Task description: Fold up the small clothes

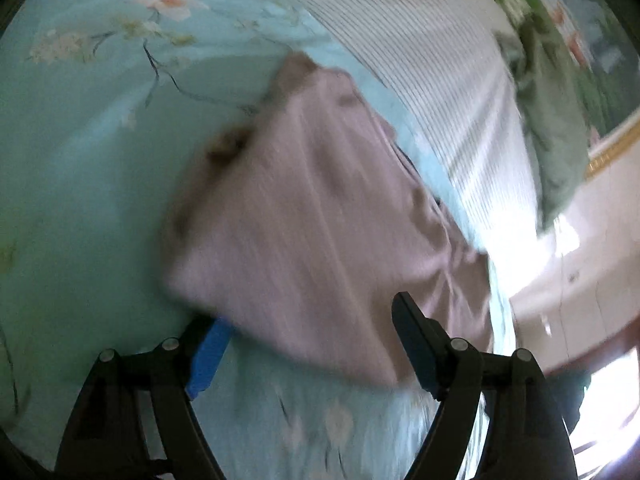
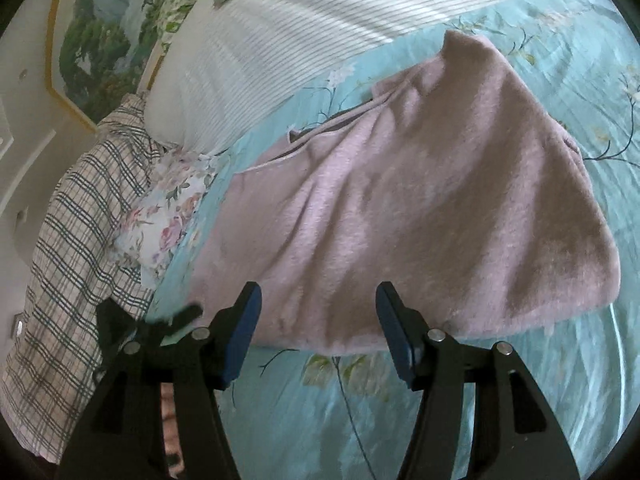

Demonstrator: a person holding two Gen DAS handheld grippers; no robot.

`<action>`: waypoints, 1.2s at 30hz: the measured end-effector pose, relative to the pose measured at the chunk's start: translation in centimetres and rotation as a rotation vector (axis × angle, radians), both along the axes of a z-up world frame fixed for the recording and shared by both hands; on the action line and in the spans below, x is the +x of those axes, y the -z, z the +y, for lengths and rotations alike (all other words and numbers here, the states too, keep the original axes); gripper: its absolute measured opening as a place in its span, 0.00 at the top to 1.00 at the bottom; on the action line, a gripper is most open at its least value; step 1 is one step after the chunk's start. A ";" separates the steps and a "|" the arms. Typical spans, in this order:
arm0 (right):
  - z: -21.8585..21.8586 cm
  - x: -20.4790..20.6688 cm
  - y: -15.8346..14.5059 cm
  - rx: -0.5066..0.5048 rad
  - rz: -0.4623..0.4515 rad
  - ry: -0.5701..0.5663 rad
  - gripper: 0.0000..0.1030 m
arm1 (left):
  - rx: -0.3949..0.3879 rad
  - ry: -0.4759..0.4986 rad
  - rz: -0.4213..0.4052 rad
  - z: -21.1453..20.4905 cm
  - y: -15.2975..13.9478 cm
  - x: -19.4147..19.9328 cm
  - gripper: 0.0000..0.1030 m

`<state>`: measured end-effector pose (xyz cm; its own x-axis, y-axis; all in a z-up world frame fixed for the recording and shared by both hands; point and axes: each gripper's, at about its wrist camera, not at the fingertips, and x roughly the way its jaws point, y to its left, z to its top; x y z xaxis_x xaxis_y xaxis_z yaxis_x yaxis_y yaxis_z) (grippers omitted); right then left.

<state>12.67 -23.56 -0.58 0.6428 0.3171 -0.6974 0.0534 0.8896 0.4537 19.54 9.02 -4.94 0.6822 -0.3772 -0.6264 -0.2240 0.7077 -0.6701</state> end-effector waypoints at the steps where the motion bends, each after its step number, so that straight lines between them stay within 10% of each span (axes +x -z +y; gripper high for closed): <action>1: 0.0 -0.1 -0.1 0.001 -0.003 0.001 0.41 | -0.006 -0.023 -0.003 0.4 0.1 0.8 0.23; 6: -0.3 -0.2 -0.4 0.005 -0.008 0.007 0.40 | 0.093 -0.063 0.006 0.7 -0.1 3.4 0.35; 11: -1.0 0.1 -1.1 0.008 -0.021 0.012 0.40 | 0.122 -0.049 0.016 1.1 -0.3 4.6 0.94; 20: -4.1 3.2 -4.4 0.008 -0.054 0.012 0.40 | 0.401 0.238 -0.226 -10.0 -8.1 4.2 0.95; 26: -6.4 7.3 -4.6 0.043 -0.005 -0.018 0.40 | 0.657 0.448 -0.256 -19.9 -6.1 4.8 0.95; 36: -3.4 16.4 0.5 0.093 0.167 -0.162 0.30 | 0.603 0.496 -0.251 -19.9 -4.6 4.9 0.95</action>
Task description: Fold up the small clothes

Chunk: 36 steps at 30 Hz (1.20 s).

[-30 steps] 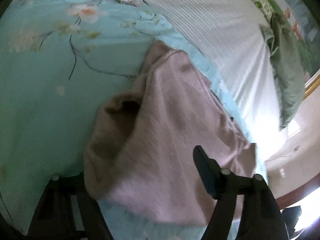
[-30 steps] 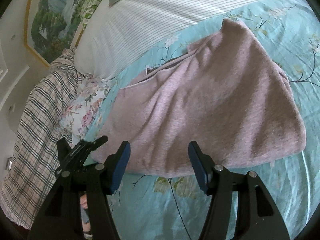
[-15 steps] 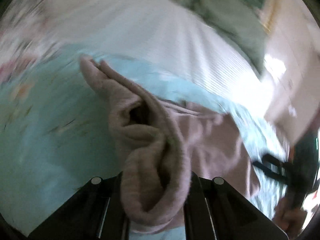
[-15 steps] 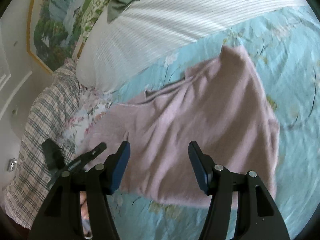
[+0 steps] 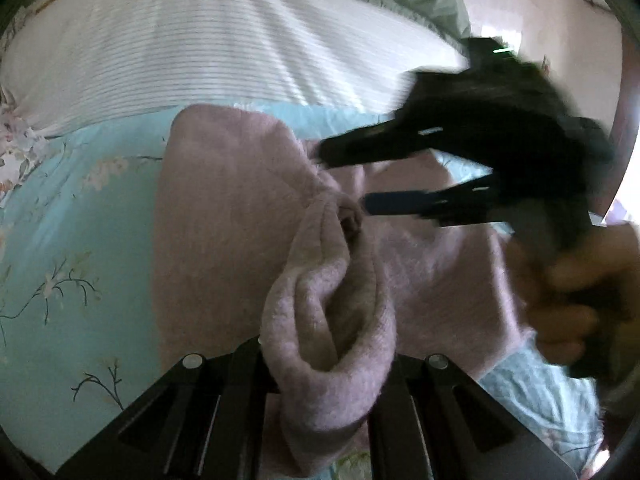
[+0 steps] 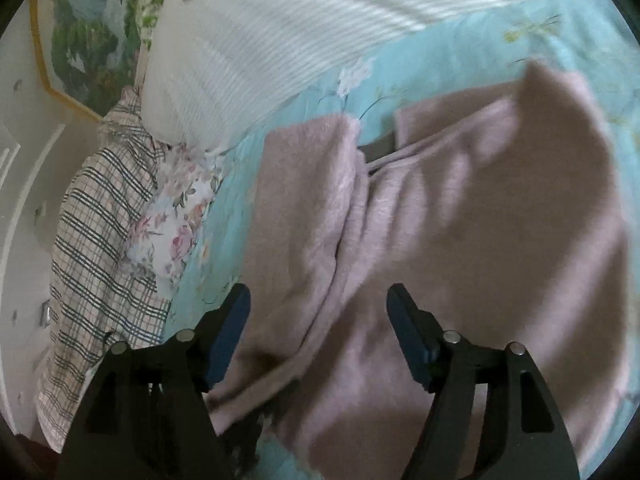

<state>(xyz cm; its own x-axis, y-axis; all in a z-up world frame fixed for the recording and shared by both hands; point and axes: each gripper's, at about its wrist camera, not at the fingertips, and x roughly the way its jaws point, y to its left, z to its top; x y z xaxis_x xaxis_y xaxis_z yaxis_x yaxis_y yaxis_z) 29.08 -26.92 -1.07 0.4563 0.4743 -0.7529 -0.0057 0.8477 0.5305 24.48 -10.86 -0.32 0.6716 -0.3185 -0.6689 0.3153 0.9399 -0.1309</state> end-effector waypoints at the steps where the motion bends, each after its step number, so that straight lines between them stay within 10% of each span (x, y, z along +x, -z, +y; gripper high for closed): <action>1: 0.4 1.2 0.6 0.005 0.012 -0.006 0.30 | -0.015 0.006 -0.003 0.3 -0.2 -0.4 0.95; 5: 2.1 4.6 2.1 0.046 0.028 -0.037 0.33 | -0.029 0.021 -0.018 0.5 -0.9 -1.3 0.95; 7: 2.6 5.6 2.5 0.051 0.035 -0.040 0.72 | -0.017 0.014 -0.034 0.5 -1.6 -1.6 0.95; 10: 2.1 5.1 0.5 0.083 -0.030 -0.037 0.79 | -0.051 0.027 -0.038 0.5 -2.7 -1.8 0.95; 17: -2.6 1.2 -6.1 -0.104 -0.177 0.005 0.81 | -0.147 0.142 -0.049 -4.4 -5.1 -2.4 0.94; 33: -10.3 -1.5 -2.7 -0.294 -0.085 0.151 0.82 | -0.117 0.271 0.125 -12.1 -0.1 -0.9 0.91; 36: -11.0 -1.9 -1.8 -0.276 -0.068 0.172 0.77 | -0.135 0.262 0.198 -11.2 1.4 -1.1 0.75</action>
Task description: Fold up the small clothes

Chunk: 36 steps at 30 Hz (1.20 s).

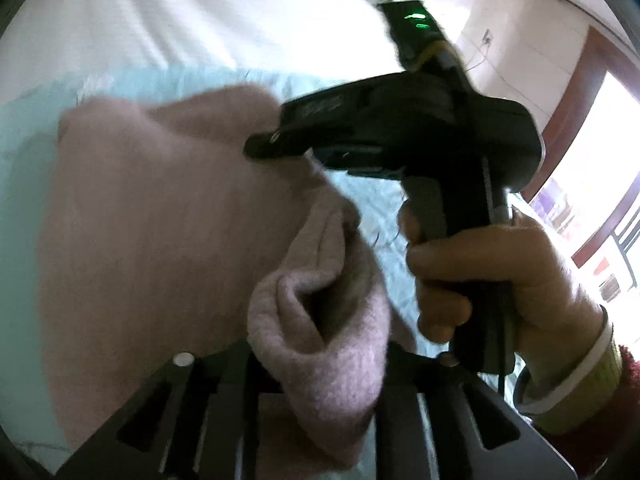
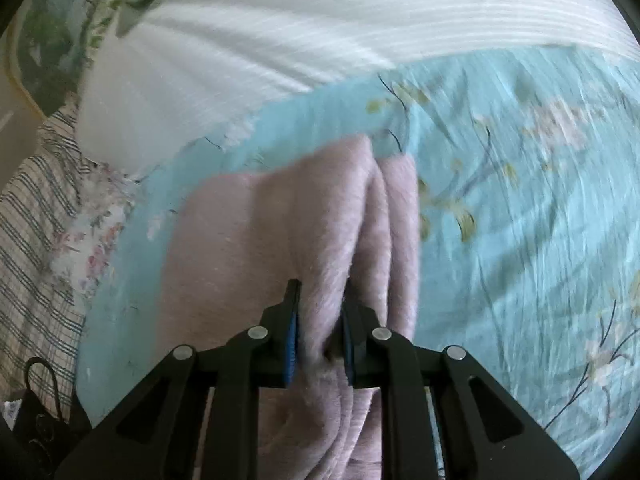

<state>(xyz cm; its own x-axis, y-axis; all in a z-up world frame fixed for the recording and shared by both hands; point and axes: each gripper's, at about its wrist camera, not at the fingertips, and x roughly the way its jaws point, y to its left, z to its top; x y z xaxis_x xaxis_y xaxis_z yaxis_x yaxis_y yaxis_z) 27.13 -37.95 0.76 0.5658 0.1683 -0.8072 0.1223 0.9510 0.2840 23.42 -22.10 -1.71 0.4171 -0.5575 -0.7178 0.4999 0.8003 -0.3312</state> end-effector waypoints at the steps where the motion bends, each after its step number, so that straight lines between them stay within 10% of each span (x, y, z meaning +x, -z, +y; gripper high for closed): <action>1: -0.1 -0.3 -0.1 0.011 -0.008 0.009 0.74 | -0.016 0.003 0.020 0.6 0.1 -0.3 0.62; 5: -0.1 -2.5 -1.7 -0.005 -0.054 0.040 0.58 | -0.050 0.003 -0.011 3.8 -1.6 -2.4 0.32; 7: 0.2 -3.9 -2.3 -0.011 -0.074 0.042 0.35 | -0.061 -0.006 -0.022 5.9 -2.3 -3.4 0.27; 13: 0.8 -6.6 -1.9 -0.001 -0.049 0.014 0.24 | -0.074 -0.126 0.018 12.2 -2.0 -1.0 0.22; 30: -1.2 -4.6 1.6 0.153 0.036 -0.021 0.23 | -0.238 -0.196 0.282 15.0 3.6 10.6 0.18; 32: -1.1 -4.0 2.1 0.167 0.046 -0.037 0.24 | -0.236 -0.193 0.279 14.3 4.1 11.8 0.30; 36: -0.1 -3.5 2.0 0.155 0.076 -0.038 0.59 | -0.245 -0.175 0.247 14.2 3.5 12.0 0.55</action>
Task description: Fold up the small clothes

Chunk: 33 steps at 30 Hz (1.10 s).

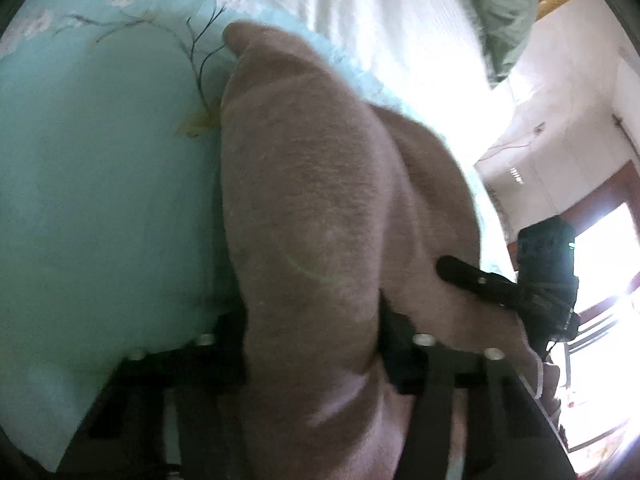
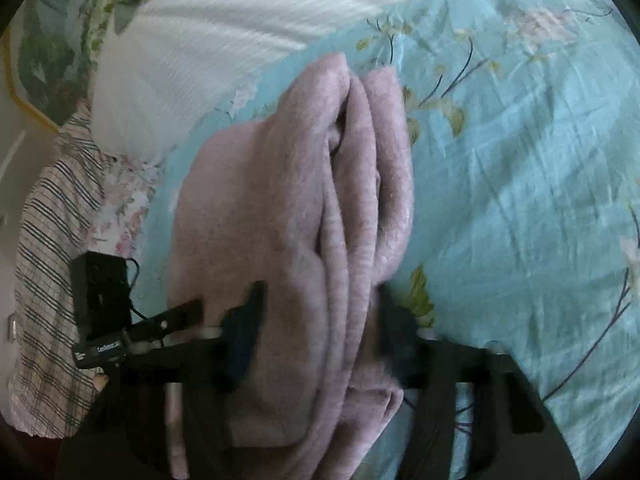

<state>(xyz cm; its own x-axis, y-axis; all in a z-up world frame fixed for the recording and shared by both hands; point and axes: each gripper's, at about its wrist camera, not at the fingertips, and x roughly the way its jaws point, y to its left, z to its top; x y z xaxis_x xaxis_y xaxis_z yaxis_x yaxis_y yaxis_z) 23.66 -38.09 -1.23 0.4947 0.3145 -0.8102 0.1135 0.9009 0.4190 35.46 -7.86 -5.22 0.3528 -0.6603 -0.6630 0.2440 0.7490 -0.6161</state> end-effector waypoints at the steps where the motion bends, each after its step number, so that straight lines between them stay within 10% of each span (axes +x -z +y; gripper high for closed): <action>1: 0.5 -0.2 -0.4 -0.006 -0.011 -0.005 0.61 | -0.005 0.002 -0.010 0.1 -0.4 -0.3 0.57; 17: 19.2 -1.8 1.5 0.122 -0.103 -0.291 0.66 | 0.106 -0.199 -0.156 17.2 -7.5 -13.7 0.59; 33: 22.6 -1.5 5.2 0.026 -0.010 -0.285 0.52 | 0.189 -0.346 -0.037 21.2 -1.9 -15.0 0.32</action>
<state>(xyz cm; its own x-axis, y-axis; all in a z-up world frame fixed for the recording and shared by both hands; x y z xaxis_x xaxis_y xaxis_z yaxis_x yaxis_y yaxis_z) 22.19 -15.49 -6.43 0.3912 0.4622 -0.7958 -0.1468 0.8850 0.4419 20.42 13.37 -3.30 0.5590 -0.3658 -0.7441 -0.0236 0.8900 -0.4553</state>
